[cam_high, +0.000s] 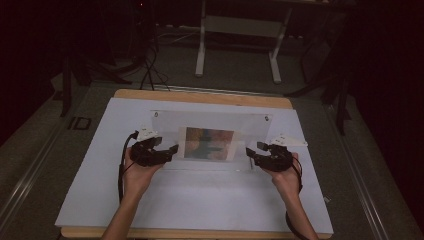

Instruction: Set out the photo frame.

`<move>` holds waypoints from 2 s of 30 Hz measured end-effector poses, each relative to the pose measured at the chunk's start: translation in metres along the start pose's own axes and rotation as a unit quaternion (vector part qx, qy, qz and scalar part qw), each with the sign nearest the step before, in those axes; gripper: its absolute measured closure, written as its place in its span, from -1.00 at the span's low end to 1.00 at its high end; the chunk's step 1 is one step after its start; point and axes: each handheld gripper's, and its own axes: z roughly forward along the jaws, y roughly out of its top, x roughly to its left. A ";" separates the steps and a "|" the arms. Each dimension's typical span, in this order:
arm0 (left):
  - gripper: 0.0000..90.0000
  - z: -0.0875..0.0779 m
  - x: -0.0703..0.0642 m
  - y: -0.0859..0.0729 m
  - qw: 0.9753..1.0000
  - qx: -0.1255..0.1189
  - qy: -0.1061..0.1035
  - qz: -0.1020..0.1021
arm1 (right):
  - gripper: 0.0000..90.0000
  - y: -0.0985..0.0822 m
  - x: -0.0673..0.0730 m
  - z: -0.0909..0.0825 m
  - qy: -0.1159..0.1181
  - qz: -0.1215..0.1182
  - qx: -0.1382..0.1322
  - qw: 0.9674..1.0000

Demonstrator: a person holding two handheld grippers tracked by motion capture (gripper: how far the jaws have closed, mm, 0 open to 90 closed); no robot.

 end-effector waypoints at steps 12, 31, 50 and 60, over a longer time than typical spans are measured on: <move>-0.34 -0.002 0.003 -0.001 1.000 -0.009 -0.015 -0.007 | 0.01 -0.003 -0.003 -0.001 0.009 -0.004 -0.003 1.000; -0.28 -0.018 0.018 -0.002 0.999 -0.025 -0.006 -0.022 | 0.04 0.000 -0.003 -0.014 0.009 -0.015 -0.007 1.000; -0.28 -0.024 0.019 0.000 0.999 -0.031 -0.014 -0.021 | 0.02 0.000 -0.008 -0.019 0.021 -0.013 -0.003 1.000; -0.22 -0.045 0.037 0.001 0.998 -0.034 -0.045 -0.022 | 0.02 0.000 -0.018 -0.030 0.022 -0.024 0.019 0.999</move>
